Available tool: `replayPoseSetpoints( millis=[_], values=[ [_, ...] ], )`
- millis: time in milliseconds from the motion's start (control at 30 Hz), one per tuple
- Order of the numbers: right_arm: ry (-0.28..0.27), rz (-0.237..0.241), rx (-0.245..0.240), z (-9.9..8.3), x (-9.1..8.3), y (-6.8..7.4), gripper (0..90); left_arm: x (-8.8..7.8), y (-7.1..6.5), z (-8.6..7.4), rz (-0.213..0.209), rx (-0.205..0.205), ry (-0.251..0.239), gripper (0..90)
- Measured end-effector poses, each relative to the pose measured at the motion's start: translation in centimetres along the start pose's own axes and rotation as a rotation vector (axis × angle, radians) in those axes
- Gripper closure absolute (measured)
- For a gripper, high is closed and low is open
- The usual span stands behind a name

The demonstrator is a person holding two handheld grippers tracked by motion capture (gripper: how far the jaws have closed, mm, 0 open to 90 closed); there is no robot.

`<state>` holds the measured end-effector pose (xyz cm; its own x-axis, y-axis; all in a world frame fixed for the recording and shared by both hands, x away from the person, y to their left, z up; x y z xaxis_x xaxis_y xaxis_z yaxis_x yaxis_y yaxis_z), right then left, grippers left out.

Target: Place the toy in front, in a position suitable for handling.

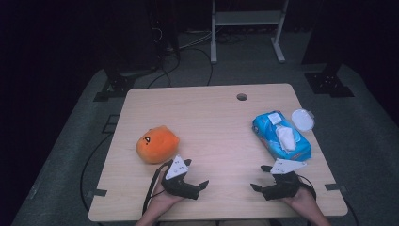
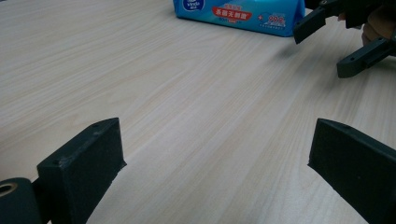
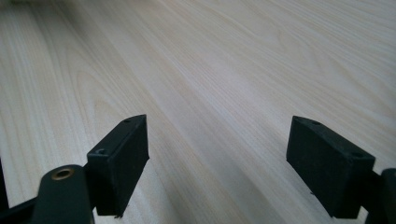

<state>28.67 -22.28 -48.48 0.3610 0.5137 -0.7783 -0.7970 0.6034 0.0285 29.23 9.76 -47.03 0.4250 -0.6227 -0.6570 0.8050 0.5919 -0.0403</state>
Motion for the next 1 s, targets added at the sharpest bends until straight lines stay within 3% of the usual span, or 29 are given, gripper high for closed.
replayPoseSetpoints(
  millis=[100, 333, 433, 533, 667, 1000],
  values=[
    [0.001, 0.000, 0.001, 0.0, 0.0, -0.1, 19.7, 0.1, 0.1, 0.0, -0.019, -0.009, 0.001, 2.6],
    [-0.025, 0.010, 0.005, 0.1, -0.2, 0.2, 19.8, -0.5, 0.4, 0.4, -0.006, -0.010, -0.022, 2.7],
    [-0.017, 0.010, 0.005, 0.1, -0.1, 0.4, 19.8, -1.2, 0.6, 1.0, -0.012, -0.009, -0.046, 3.6],
    [-0.018, 0.005, 0.000, 0.2, -0.1, 0.5, 19.8, -2.2, 1.4, 1.8, -0.021, -0.034, -0.086, 3.7],
    [-0.013, 0.006, -0.001, 0.2, 0.1, 0.6, 19.7, -3.7, 2.4, 2.7, -0.004, -0.043, -0.114, 3.7],
    [-0.015, 0.010, 0.007, 0.3, 0.2, 0.6, 19.7, -5.9, 3.3, 4.7, -0.013, 0.009, -0.100, 2.6]
  ],
)
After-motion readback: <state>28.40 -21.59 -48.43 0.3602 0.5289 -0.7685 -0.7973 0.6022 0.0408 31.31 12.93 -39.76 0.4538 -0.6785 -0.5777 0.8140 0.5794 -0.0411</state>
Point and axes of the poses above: each handheld gripper's, and its own axes: x roughly forward along the jaws, z roughly out of its top, y roughly to its left, the point moved 3 cm from there along x, roughly forward along the jaws, and after that the axes turned 13 degrees about y, right-handed, at the moved point
